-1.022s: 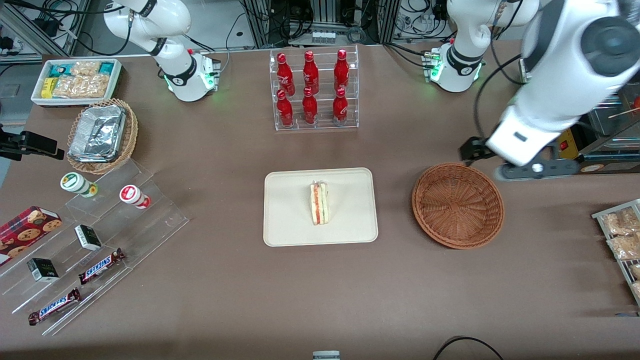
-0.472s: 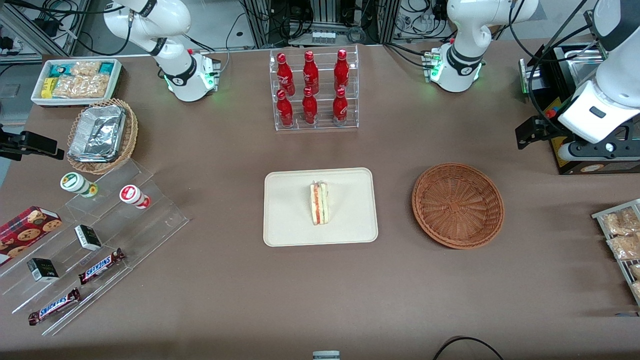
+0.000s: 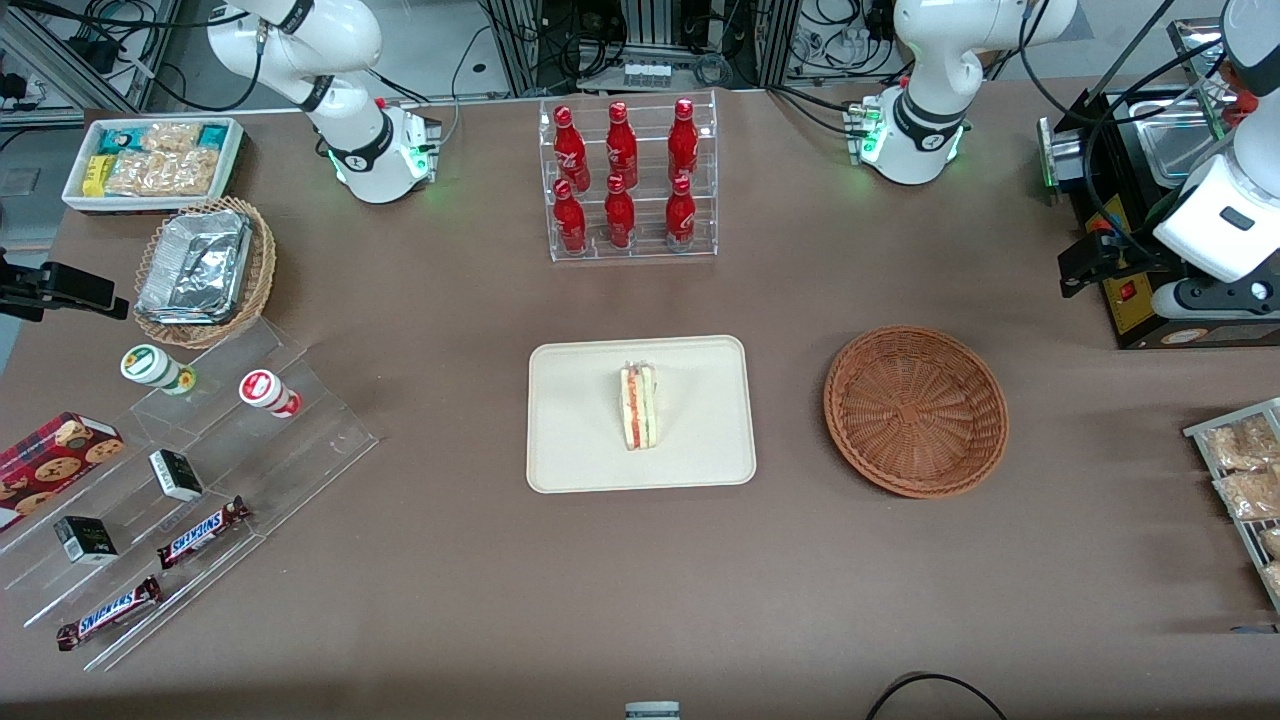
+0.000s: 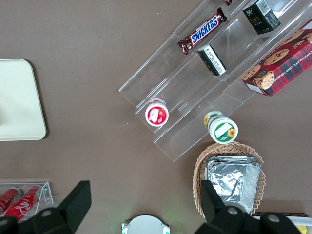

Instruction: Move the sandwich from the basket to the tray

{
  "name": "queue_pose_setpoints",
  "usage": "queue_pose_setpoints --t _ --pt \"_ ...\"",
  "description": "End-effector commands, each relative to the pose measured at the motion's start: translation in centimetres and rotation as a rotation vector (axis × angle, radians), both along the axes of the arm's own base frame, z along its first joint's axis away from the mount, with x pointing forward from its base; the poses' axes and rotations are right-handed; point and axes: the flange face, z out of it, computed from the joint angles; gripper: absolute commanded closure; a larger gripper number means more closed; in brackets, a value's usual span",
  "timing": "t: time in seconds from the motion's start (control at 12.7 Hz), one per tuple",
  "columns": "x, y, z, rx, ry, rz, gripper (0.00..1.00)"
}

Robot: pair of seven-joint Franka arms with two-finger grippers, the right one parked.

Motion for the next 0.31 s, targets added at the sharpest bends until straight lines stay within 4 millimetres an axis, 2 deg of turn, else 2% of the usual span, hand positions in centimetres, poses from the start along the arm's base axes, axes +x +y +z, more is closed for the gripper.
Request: queue_pose_setpoints --t 0.0,0.08,0.24 --pt "0.1 1.9 0.9 0.003 0.010 0.011 0.00" --pt "0.1 2.4 0.9 0.003 0.010 0.020 0.00" --pt "0.0 1.1 0.9 0.007 0.011 0.009 0.00"
